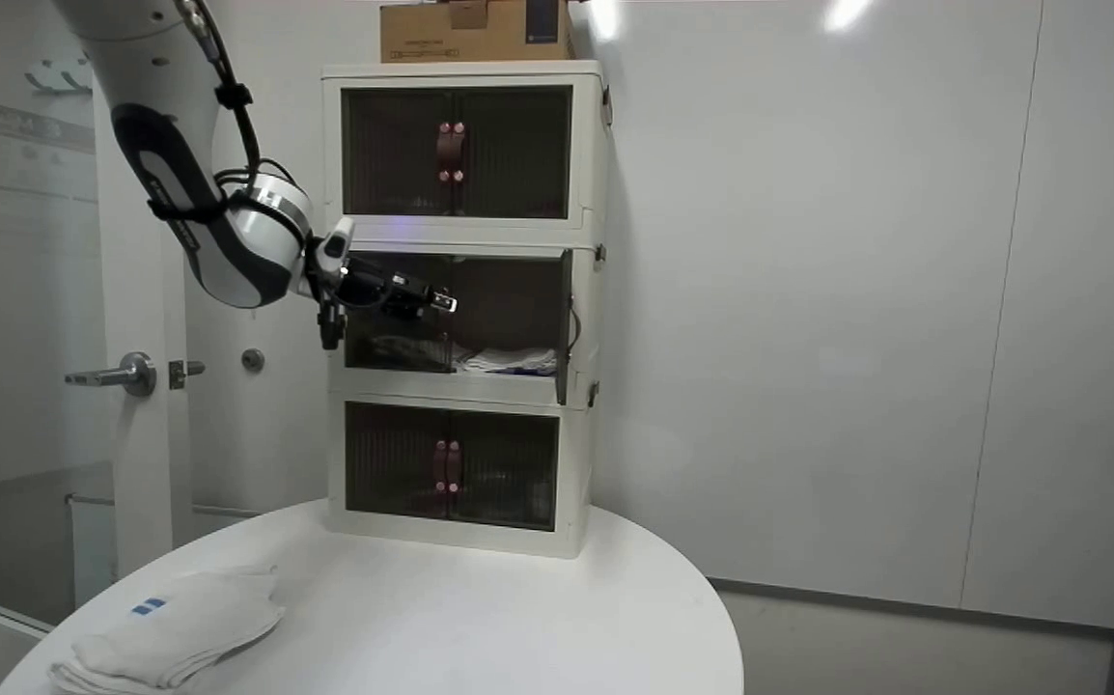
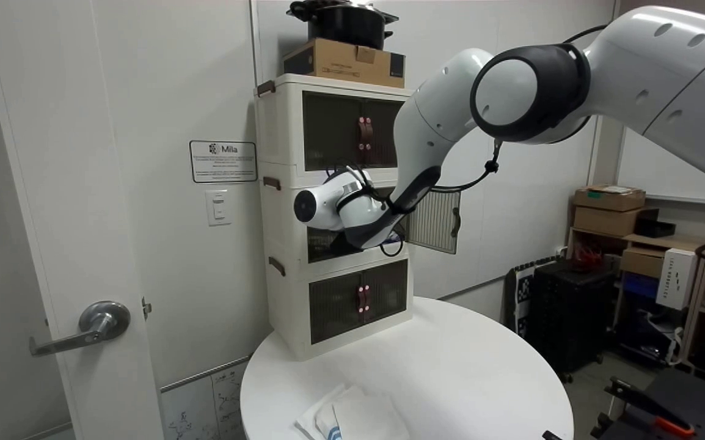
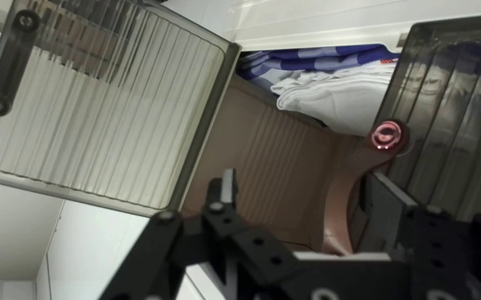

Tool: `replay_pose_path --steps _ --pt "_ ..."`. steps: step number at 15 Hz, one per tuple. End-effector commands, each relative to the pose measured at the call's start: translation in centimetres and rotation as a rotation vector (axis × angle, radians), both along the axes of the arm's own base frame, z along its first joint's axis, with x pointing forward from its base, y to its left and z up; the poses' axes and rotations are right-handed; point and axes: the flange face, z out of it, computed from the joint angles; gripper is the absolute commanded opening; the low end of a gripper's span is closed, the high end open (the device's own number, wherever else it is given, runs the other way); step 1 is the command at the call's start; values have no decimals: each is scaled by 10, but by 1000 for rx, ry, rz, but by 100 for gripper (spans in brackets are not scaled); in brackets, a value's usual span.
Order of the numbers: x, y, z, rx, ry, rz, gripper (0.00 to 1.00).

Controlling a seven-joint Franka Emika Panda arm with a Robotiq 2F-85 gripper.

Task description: Open the right and left middle cabinet doors, respectively

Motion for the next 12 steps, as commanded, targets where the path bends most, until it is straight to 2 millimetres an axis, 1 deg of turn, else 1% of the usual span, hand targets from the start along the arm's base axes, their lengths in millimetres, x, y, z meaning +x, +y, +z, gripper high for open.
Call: replay_pose_path --steps 1,5,6,9,10,12 --pt "10 -7 1 -7 -55 -7 43" --pt "7 -4 1 6 -54 -9 13" --pt "6 -5 1 10 -56 -9 10" --pt "2 -5 -2 38 -47 9 5" --pt "0 -6 -2 47 -43 13 8" --pt "-6 -5 -2 67 -30 24 10"
